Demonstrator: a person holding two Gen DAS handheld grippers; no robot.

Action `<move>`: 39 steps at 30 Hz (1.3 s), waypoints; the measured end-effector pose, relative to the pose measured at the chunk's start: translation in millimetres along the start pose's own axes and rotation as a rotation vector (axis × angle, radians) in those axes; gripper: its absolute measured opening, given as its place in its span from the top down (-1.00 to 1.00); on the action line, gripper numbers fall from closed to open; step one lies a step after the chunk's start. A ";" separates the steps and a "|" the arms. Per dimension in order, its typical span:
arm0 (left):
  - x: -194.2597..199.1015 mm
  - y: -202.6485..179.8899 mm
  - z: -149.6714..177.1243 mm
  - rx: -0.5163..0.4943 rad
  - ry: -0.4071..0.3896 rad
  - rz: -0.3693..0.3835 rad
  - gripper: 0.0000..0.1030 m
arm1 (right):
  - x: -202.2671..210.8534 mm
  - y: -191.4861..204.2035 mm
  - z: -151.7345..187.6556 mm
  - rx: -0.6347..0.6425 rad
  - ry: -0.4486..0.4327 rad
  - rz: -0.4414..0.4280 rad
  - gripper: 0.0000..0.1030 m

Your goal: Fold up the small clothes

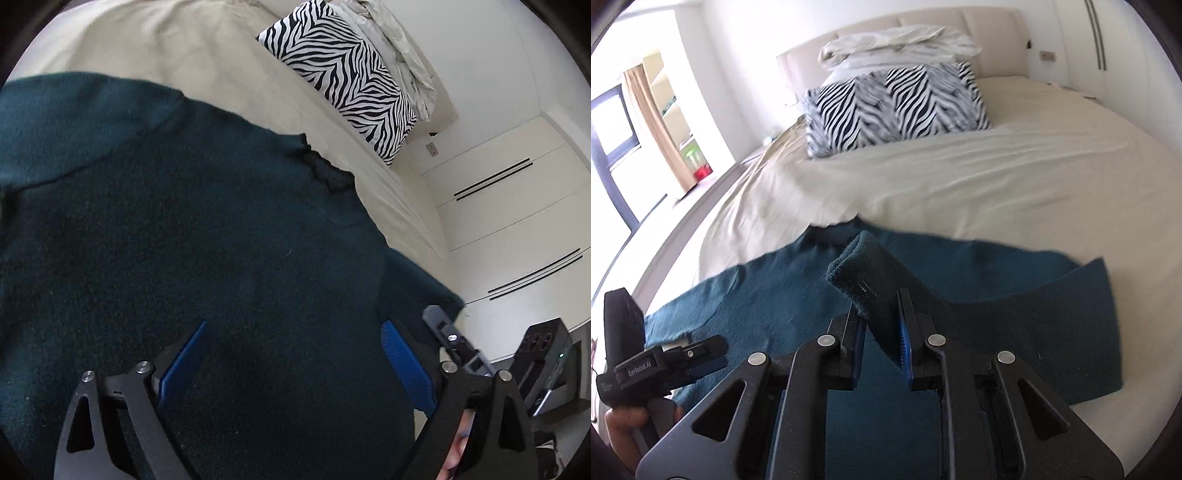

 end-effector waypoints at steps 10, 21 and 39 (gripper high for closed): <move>-27.8 -35.3 9.0 0.020 0.073 0.072 -0.88 | -38.7 19.8 134.1 -0.042 0.121 -0.056 -0.04; -72.5 -66.0 10.5 -0.107 0.161 -0.107 -0.14 | 28.2 -63.7 178.4 -0.385 0.049 -0.273 -0.29; 21.1 -32.4 -71.1 -0.109 -0.084 -0.118 0.83 | 46.0 -113.6 170.7 -0.675 -0.047 -0.514 -0.29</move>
Point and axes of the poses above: each gripper's, at about its wrist camera, not at the fingertips, and x roughly against the way its jaws point, y to its left, z to its underside, the point moved 10 cm from there along -x, roughly the way its jaws point, and after that the axes turned 10 degrees about y, right-handed, at the moved point
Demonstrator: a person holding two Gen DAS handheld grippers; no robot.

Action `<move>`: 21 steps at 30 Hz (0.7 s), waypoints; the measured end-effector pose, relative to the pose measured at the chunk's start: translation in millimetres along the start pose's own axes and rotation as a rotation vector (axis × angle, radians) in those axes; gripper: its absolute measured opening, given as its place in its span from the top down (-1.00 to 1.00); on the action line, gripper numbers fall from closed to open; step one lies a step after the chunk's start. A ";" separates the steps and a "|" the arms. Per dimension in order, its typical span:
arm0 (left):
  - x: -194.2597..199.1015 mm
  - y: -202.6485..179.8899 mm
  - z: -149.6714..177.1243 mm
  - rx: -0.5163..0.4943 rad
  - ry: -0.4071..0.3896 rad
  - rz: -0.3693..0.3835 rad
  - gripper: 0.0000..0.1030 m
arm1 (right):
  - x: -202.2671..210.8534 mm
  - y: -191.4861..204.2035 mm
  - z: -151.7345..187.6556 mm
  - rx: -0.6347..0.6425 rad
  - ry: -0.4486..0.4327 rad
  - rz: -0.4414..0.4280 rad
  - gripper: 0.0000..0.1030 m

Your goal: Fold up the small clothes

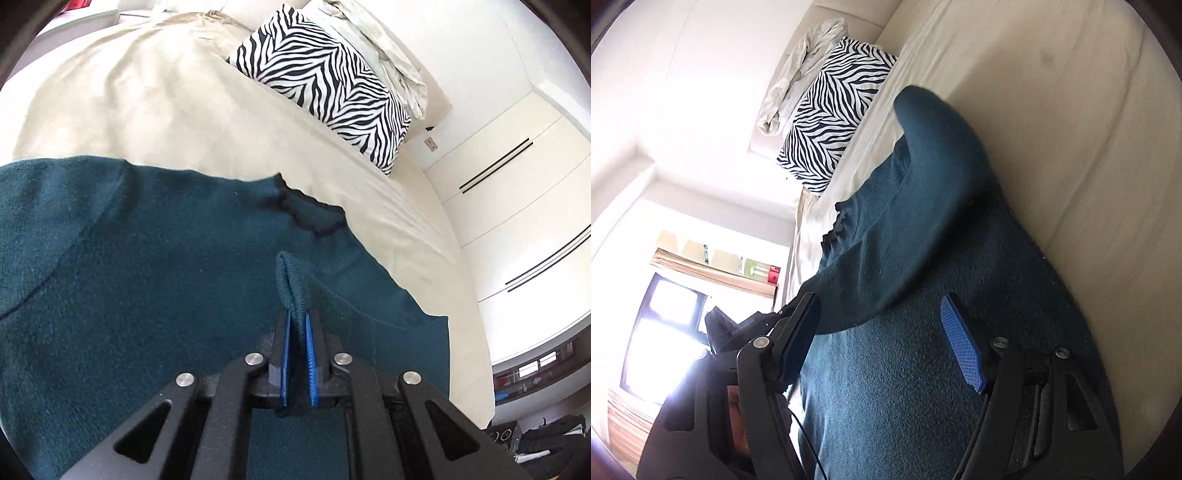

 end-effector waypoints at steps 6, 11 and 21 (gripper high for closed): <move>19.6 25.6 -18.2 0.044 -0.093 0.008 0.83 | -9.3 -0.8 -29.3 -0.151 0.014 -0.064 -0.32; 14.6 35.1 -18.5 0.054 -0.117 0.012 0.83 | -23.6 -9.0 -50.0 -0.236 -0.016 -0.071 -0.32; -12.4 63.5 -4.0 0.088 -0.072 -0.061 1.00 | -2.3 -29.2 -95.8 -0.254 -0.191 -0.076 -0.23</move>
Point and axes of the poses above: each gripper's, at about its wrist camera, not at the fingertips, and x roughly against the way its jaws point, y to its left, z to its underside, the point moved 10 cm from there along -x, roughly the way its jaws point, and after that the axes turned 10 degrees about y, right-handed, at the moved point
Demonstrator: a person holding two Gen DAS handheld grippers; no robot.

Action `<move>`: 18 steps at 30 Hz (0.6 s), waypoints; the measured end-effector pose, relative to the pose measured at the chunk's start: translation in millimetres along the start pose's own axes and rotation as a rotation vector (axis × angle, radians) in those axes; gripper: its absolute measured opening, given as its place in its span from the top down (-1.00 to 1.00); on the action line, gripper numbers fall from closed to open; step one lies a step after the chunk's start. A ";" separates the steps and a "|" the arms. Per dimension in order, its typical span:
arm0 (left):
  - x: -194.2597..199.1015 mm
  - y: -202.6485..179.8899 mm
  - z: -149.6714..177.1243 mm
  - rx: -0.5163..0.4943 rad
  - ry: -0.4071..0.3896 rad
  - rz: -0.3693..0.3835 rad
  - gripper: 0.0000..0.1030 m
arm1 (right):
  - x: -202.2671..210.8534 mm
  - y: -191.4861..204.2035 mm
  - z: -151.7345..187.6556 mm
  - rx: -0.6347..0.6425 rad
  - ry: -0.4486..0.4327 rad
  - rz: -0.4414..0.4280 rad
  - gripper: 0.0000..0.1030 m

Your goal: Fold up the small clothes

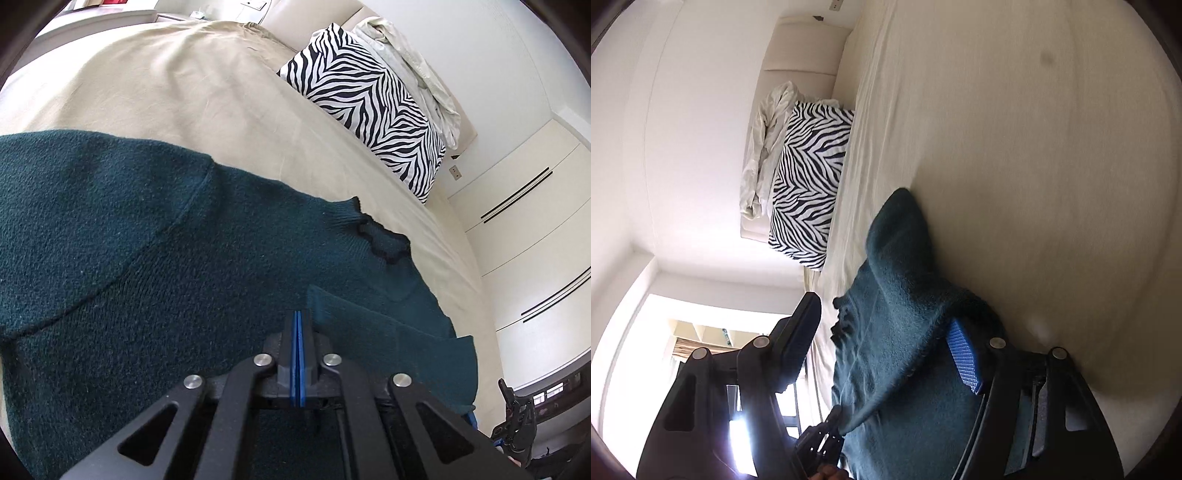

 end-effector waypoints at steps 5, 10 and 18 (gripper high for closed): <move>-5.5 7.0 6.3 0.030 0.014 0.014 1.00 | -0.8 -13.5 -6.2 -0.005 0.013 -0.028 -0.05; -2.0 -16.5 10.1 -0.020 0.025 0.006 -0.21 | -14.2 -5.1 12.4 0.083 0.056 0.063 -0.07; -24.0 -43.5 25.2 -0.171 0.062 -0.111 -0.42 | 7.6 -7.7 39.7 -0.006 0.061 -0.035 -0.19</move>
Point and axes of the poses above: each gripper's, at about its wrist camera, not at the fingertips, and x roughly against the way its jaws point, y to its left, z to its underside, the point moved 10 cm from there along -x, roughly the way its jaws point, and after that the axes turned 10 degrees about y, right-handed, at the moved point
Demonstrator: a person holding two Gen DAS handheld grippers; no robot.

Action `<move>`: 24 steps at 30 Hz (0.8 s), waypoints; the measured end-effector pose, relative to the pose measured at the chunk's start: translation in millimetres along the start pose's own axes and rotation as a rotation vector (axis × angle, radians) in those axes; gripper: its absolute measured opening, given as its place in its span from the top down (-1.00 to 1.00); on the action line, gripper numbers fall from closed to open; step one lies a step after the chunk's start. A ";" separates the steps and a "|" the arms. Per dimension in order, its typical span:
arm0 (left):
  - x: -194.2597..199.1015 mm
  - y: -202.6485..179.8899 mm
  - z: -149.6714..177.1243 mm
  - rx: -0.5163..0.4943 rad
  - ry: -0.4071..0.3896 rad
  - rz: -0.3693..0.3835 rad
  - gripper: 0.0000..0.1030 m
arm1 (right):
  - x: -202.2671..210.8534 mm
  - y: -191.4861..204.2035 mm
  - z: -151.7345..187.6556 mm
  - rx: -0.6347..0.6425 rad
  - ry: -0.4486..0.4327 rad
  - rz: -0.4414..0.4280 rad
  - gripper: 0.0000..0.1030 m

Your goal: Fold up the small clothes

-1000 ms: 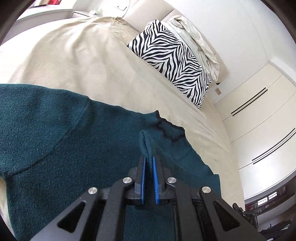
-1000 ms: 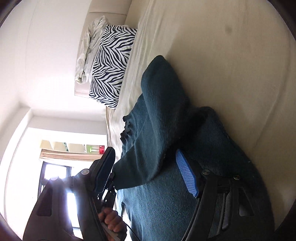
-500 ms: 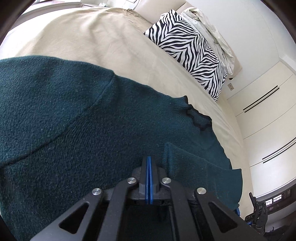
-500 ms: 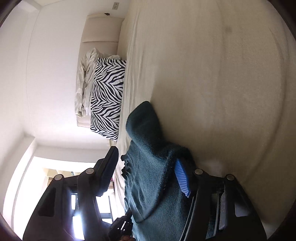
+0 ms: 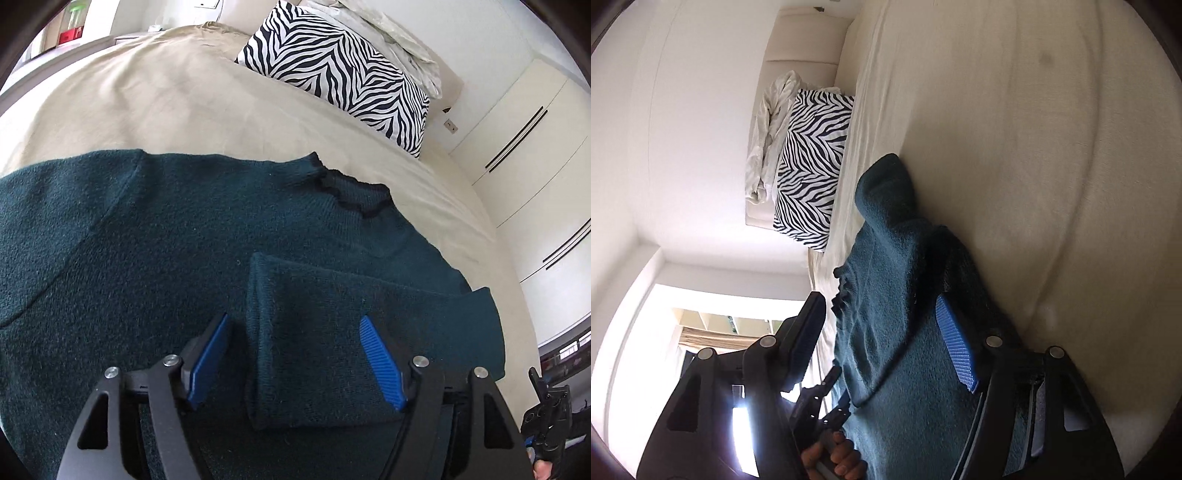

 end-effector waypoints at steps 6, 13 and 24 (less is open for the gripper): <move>-0.3 3.2 -1.8 0.020 0.009 0.025 -0.12 | 2.3 -3.1 5.2 -0.015 0.028 -0.021 -0.22; -1.6 14.7 -2.3 0.022 0.024 0.009 0.78 | -6.7 5.5 13.2 0.014 0.045 -0.015 -0.23; 14.1 41.7 -16.9 0.099 -0.043 0.033 0.83 | -9.1 5.9 9.5 -0.010 0.035 -0.018 -0.23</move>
Point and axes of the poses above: each gripper's, at about its wrist camera, not at the fingertips, and x roughly against the way its jaws point, y to its left, z to its underside, the point moved 10 cm from there along -x, roughly the way its jaws point, and after that the axes turned 10 degrees about y, right-handed, at the moved point
